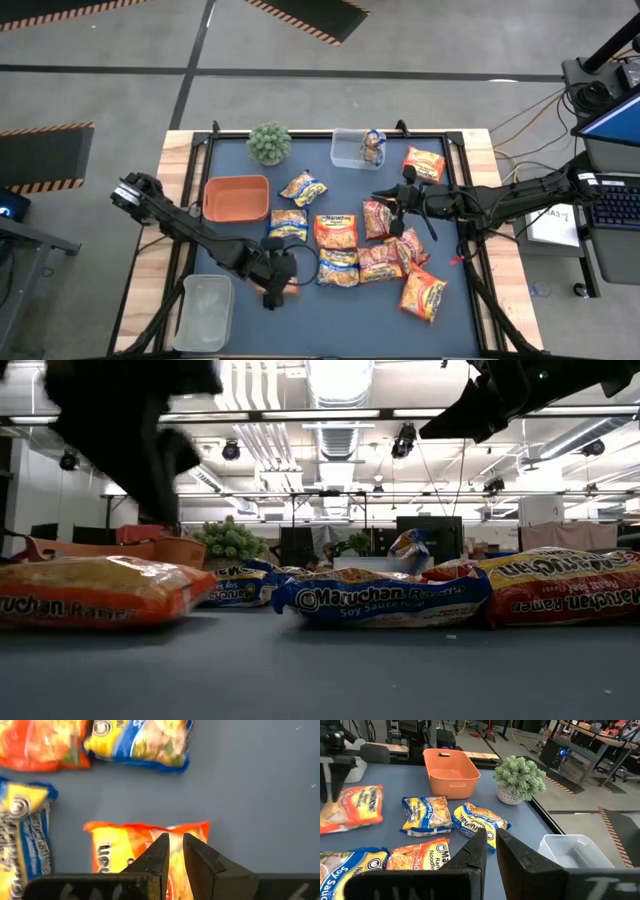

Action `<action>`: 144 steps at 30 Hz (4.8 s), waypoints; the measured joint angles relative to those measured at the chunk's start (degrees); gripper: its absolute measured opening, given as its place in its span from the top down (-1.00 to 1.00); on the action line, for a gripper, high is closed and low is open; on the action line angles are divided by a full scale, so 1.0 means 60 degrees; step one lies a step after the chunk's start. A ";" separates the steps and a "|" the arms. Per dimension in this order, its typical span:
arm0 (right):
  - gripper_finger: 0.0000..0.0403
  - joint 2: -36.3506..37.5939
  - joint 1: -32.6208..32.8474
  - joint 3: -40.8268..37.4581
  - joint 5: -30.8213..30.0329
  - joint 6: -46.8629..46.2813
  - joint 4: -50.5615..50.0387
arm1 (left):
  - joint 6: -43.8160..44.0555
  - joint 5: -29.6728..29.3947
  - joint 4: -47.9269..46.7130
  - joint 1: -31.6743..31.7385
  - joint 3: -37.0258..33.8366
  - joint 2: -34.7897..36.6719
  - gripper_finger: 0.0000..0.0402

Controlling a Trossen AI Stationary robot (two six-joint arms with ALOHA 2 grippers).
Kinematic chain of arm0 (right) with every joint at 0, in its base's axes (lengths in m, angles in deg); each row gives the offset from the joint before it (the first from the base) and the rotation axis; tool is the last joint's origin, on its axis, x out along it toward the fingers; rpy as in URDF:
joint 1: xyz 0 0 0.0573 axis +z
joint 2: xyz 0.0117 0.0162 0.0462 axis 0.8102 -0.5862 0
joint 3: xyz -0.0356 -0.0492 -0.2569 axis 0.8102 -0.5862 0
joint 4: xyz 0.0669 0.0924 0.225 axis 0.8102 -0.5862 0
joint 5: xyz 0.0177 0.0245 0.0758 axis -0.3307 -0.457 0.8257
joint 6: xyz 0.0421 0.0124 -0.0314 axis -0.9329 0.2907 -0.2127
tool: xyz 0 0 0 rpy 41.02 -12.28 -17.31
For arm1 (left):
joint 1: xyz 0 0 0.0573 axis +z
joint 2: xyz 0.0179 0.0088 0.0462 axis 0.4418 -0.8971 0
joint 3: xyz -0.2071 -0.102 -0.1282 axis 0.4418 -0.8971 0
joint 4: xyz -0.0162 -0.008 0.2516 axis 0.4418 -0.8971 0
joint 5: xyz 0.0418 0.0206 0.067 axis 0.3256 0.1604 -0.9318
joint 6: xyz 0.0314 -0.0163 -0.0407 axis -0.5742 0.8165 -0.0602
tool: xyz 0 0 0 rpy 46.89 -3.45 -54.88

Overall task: Sort Maruchan noodles
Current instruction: Put the orange noodle pack into the orange bin

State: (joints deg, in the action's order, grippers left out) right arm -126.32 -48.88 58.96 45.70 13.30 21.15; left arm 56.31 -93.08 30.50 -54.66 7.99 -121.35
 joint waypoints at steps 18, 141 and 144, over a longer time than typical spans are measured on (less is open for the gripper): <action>0.84 0.0000 0.0000 0.0000 0.0007 0.0022 0.0024 | 0.1540 0.0002 -0.2509 0.0036 0.0155 0.1252 0.47; 0.84 0.0007 -0.0002 0.0000 0.0011 -0.0111 0.0028 | 0.7818 -0.6933 -0.9993 0.0049 -0.0022 0.3060 1.00; 0.84 0.0007 -0.0004 0.0000 0.0011 -0.0106 0.0025 | 0.8215 -0.6760 -1.0023 0.0546 -0.0525 0.2959 1.00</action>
State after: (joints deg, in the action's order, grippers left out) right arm -126.28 -48.90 58.96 45.76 12.67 21.30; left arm 105.60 -133.64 -29.64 -51.39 4.84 -103.60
